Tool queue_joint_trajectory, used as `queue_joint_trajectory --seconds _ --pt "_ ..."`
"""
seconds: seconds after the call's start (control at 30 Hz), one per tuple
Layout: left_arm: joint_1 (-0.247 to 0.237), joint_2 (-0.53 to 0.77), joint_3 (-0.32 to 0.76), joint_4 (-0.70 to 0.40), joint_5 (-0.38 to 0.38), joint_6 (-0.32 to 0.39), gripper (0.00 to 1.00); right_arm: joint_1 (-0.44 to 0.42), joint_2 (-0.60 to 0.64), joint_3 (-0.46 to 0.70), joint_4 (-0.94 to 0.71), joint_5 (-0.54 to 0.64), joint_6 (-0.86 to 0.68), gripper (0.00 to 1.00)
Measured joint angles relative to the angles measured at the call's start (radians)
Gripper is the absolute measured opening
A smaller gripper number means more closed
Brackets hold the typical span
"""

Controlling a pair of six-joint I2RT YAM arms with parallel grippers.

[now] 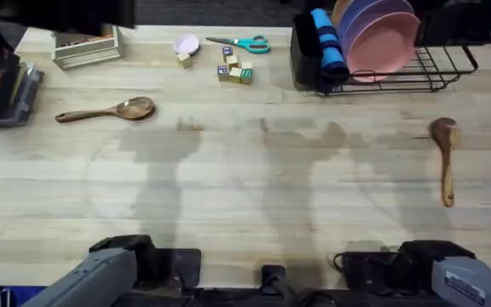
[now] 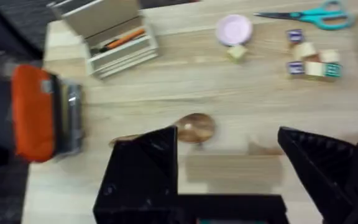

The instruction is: Pick up the spoon on the table one by one and put them onto the rack

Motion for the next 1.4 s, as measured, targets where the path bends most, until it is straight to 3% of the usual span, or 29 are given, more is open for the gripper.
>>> queue_joint_trajectory --seconds 0.1,0.23,0.47,0.6,0.73,0.9,1.2,1.4 --pt "0.105 0.0 0.0 0.0 0.022 0.053 0.991 0.0 0.0 0.0 0.008 0.0 -0.009 0.996" --pt "0.225 0.01 0.001 -0.001 0.059 0.178 0.991 0.0 0.0 0.0 0.009 0.0 -0.017 0.996" --pt "0.362 0.111 0.005 0.007 0.085 0.361 0.992 0.0 0.0 0.0 0.009 0.0 -0.02 0.996" --pt "0.421 0.194 0.005 0.027 0.08 0.412 0.993 0.0 0.0 0.0 0.009 0.0 -0.02 0.996" --pt "0.45 0.3 0.005 0.012 0.067 0.439 0.993 0.0 0.0 0.0 0.009 0.0 -0.02 0.995" --pt "0.45 0.368 0.005 0.053 0.061 0.469 0.993 0.0 0.0 0.0 0.009 0.0 -0.02 0.996" --pt "0.45 0.522 0.005 0.083 0.087 0.717 0.994 0.0 0.0 0.0 0.003 0.0 -0.02 0.996" --pt "0.45 0.619 0.005 0.102 0.154 0.856 0.993 0.0 0.0 0.0 -0.011 0.0 -0.02 0.996"
